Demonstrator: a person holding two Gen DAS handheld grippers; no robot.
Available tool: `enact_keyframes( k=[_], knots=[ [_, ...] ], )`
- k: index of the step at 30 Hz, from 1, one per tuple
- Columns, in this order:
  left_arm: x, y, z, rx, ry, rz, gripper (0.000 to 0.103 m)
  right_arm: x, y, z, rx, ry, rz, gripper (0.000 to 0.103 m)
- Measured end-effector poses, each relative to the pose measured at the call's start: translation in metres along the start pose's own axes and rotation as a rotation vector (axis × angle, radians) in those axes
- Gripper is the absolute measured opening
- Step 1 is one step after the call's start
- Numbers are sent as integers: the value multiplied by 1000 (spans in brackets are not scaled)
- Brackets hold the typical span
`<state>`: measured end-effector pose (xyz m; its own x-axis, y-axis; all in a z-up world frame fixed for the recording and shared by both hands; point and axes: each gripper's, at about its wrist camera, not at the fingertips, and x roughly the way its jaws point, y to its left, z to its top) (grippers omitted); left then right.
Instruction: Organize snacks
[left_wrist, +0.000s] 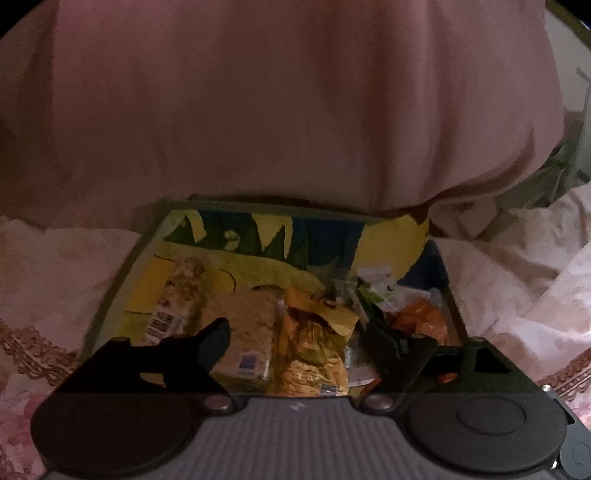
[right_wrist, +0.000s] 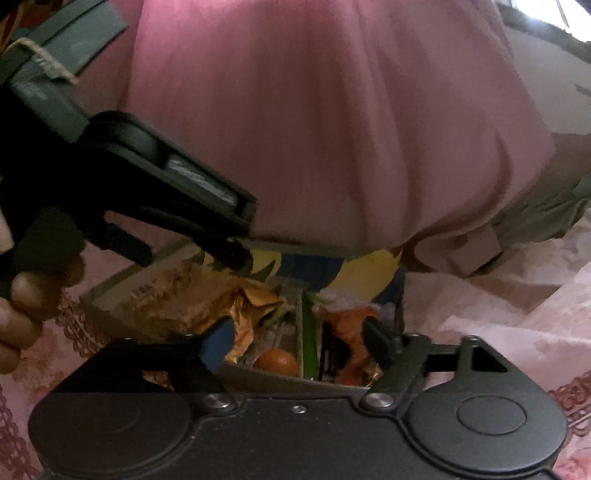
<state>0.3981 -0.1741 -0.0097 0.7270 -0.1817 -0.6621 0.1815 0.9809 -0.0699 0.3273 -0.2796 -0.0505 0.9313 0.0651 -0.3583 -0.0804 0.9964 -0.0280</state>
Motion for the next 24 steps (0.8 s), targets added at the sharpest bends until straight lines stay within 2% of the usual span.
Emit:
enact_keyframes(
  k=[9, 14, 24],
  knots=[
    [-68, 17, -5, -50, -111, 8, 99, -49, -7, 19, 54, -80, -38, 102],
    [-108, 26, -16, -62, -185, 40, 102, -84, -12, 23, 83, -123, -53, 102],
    [-180, 40, -71, -55, -332, 106, 102, -153, -16, 16, 159, -172, -90, 102]
  ],
)
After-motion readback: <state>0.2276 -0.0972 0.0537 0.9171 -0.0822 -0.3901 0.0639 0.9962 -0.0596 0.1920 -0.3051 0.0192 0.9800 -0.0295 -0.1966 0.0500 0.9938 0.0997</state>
